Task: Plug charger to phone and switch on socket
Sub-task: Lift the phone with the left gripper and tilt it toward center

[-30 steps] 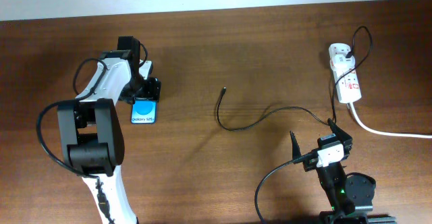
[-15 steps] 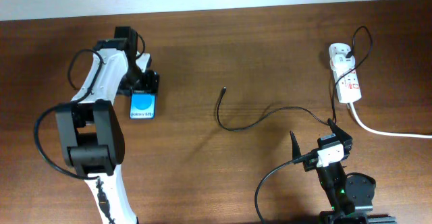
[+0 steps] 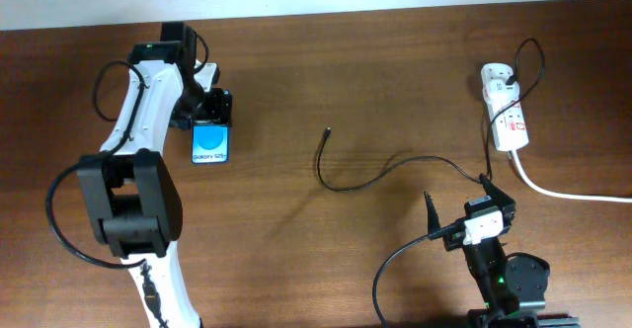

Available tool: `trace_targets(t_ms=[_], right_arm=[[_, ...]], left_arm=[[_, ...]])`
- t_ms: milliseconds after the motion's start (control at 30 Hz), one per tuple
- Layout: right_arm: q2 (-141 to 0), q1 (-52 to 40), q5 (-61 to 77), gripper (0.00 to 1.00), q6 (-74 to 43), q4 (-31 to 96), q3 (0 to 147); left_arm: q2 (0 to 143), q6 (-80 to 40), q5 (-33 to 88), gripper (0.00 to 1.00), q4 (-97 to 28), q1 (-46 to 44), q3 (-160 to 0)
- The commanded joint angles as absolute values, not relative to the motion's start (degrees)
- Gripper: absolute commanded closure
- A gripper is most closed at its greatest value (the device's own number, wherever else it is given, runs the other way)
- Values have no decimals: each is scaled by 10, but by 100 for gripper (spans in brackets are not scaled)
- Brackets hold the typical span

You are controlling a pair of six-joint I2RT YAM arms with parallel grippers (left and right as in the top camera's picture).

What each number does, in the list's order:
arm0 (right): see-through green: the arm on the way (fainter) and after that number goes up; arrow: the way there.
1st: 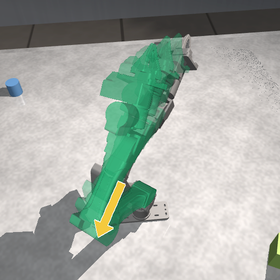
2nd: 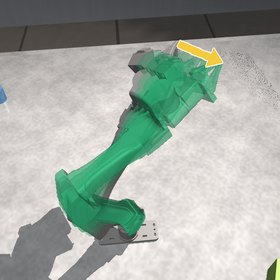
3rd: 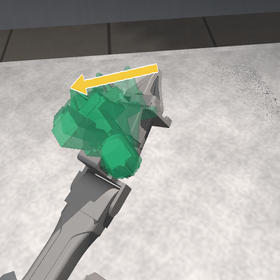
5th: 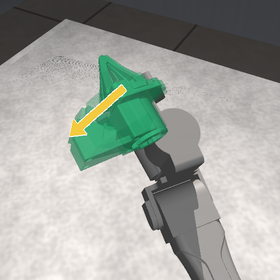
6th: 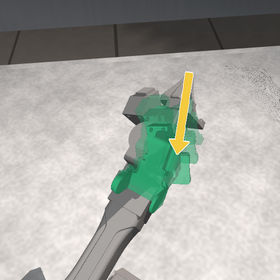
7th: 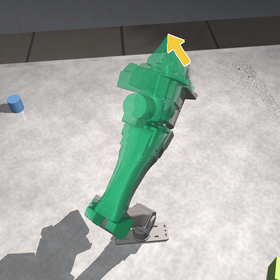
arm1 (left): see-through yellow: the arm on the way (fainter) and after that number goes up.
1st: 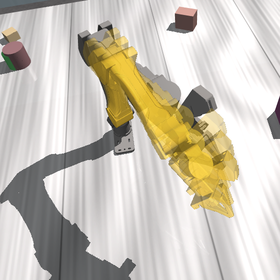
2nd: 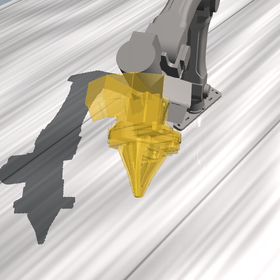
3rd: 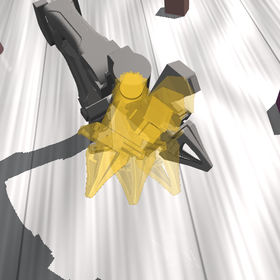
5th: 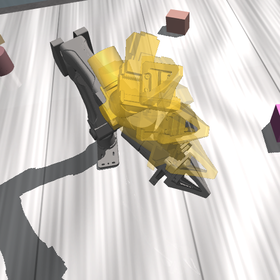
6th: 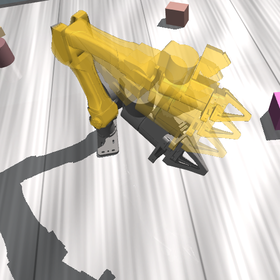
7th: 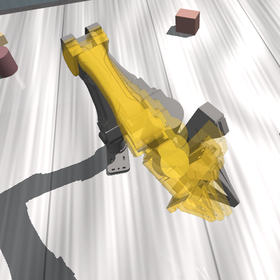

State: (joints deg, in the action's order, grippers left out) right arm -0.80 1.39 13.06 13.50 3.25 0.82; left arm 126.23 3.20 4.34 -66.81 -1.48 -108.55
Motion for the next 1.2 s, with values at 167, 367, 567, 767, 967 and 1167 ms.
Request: trace_targets(t_ms=[167, 367, 567, 767, 967, 1167], right_arm=[[-3, 10, 128, 1, 133, 34, 3], [-3, 10, 128, 1, 133, 34, 3], [-3, 10, 128, 1, 133, 34, 3], [-3, 10, 128, 1, 133, 34, 3], [-3, 10, 128, 1, 133, 34, 3], [-3, 10, 128, 1, 133, 34, 3]], left_arm=[[1183, 22, 54, 31, -674, -21, -1101], [1181, 22, 54, 34, -700, -25, -1096], [1181, 21, 54, 35, -723, -34, -1096], [1181, 6, 56, 41, -726, -37, -1096], [1181, 6, 77, 52, -726, -37, -1096], [1181, -9, 78, 67, -725, -37, -1096]])
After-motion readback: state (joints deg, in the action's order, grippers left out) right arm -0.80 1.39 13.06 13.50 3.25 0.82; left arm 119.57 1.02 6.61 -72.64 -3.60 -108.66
